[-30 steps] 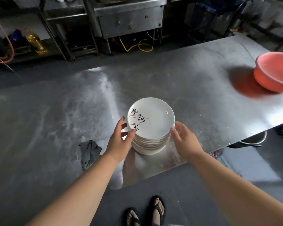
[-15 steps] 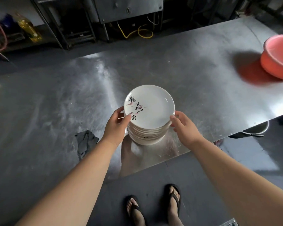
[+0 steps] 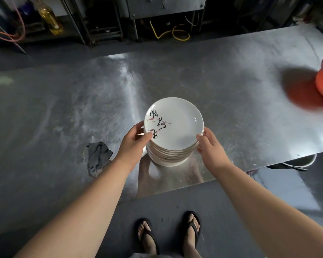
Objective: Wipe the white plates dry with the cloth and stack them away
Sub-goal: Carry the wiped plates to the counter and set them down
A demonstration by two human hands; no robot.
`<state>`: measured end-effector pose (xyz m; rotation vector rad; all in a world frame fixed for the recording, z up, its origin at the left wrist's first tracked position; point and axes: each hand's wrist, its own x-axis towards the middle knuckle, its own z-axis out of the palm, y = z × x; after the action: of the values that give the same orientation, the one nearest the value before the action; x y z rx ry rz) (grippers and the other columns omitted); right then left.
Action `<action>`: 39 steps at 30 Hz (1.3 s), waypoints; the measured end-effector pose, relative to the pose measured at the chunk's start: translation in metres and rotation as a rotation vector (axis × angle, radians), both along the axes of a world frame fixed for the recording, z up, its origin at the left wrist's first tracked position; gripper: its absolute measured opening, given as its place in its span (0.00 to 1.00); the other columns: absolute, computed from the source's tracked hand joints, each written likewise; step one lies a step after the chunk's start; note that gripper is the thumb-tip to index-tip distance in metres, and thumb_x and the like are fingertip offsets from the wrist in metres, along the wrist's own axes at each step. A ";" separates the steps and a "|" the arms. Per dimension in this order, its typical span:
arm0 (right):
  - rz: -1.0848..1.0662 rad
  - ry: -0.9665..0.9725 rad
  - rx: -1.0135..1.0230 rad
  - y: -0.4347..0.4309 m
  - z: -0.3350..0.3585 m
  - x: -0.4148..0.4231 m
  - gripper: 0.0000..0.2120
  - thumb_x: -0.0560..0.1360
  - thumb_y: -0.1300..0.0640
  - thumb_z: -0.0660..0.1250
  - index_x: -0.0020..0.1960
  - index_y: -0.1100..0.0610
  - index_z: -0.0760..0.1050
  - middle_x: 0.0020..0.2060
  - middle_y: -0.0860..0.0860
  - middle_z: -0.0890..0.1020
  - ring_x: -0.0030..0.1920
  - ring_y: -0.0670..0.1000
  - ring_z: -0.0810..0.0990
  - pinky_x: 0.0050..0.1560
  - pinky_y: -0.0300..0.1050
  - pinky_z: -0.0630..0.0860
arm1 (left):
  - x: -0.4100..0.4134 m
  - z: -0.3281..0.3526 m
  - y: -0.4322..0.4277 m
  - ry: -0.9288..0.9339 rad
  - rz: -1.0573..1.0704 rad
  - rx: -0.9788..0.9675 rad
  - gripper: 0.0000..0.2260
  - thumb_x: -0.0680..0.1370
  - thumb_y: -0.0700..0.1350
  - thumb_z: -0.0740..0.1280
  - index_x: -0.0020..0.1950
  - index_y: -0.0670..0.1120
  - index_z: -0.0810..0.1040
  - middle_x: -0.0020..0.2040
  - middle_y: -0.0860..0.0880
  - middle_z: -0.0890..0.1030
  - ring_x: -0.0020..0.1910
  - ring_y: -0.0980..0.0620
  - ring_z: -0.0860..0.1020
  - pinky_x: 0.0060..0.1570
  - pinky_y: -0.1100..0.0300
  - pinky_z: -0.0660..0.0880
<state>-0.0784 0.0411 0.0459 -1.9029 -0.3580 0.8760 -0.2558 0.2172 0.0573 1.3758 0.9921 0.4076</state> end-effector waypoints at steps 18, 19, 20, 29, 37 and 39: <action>-0.130 0.242 0.052 0.007 0.001 -0.007 0.18 0.64 0.39 0.63 0.45 0.48 0.83 0.43 0.47 0.81 0.50 0.50 0.76 0.63 0.52 0.74 | 0.005 0.009 -0.008 -0.028 0.106 -0.134 0.17 0.80 0.39 0.69 0.67 0.51 0.80 0.54 0.54 0.87 0.49 0.61 0.85 0.44 0.63 0.79; -0.128 0.246 0.054 0.006 0.003 -0.007 0.18 0.65 0.40 0.63 0.45 0.50 0.83 0.42 0.47 0.80 0.49 0.50 0.75 0.60 0.51 0.73 | 0.005 0.011 -0.009 -0.031 0.111 -0.139 0.16 0.80 0.38 0.69 0.67 0.51 0.80 0.53 0.55 0.87 0.48 0.61 0.85 0.44 0.63 0.79; -0.130 0.247 0.053 0.006 0.006 -0.007 0.17 0.66 0.42 0.63 0.44 0.52 0.82 0.40 0.47 0.79 0.48 0.50 0.74 0.57 0.51 0.72 | 0.006 0.012 -0.011 -0.031 0.110 -0.142 0.16 0.80 0.38 0.69 0.67 0.51 0.79 0.51 0.56 0.87 0.47 0.61 0.85 0.43 0.64 0.80; -0.087 0.199 0.023 0.006 0.034 0.002 0.23 0.66 0.42 0.63 0.50 0.60 0.79 0.38 0.47 0.79 0.44 0.50 0.74 0.55 0.51 0.73 | 0.012 0.032 -0.014 -0.073 0.140 -0.171 0.15 0.81 0.38 0.68 0.65 0.52 0.79 0.49 0.59 0.87 0.47 0.62 0.85 0.43 0.64 0.80; -0.014 0.173 0.204 0.011 0.046 -0.011 0.24 0.69 0.53 0.62 0.64 0.40 0.78 0.54 0.45 0.87 0.58 0.51 0.84 0.64 0.56 0.78 | 0.009 0.041 -0.003 -0.097 0.155 -0.213 0.17 0.80 0.37 0.67 0.65 0.55 0.79 0.50 0.60 0.86 0.50 0.55 0.81 0.47 0.48 0.81; -0.034 0.158 0.220 0.012 0.048 -0.016 0.28 0.69 0.54 0.62 0.68 0.38 0.73 0.54 0.43 0.87 0.58 0.51 0.85 0.64 0.55 0.79 | 0.005 0.039 -0.003 -0.101 0.163 -0.237 0.18 0.80 0.36 0.66 0.65 0.55 0.78 0.54 0.54 0.86 0.50 0.53 0.82 0.42 0.52 0.80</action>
<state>-0.0943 0.0535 0.0934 -1.6223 -0.3113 0.9187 -0.2509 0.2139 0.0961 1.0562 1.0372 0.4605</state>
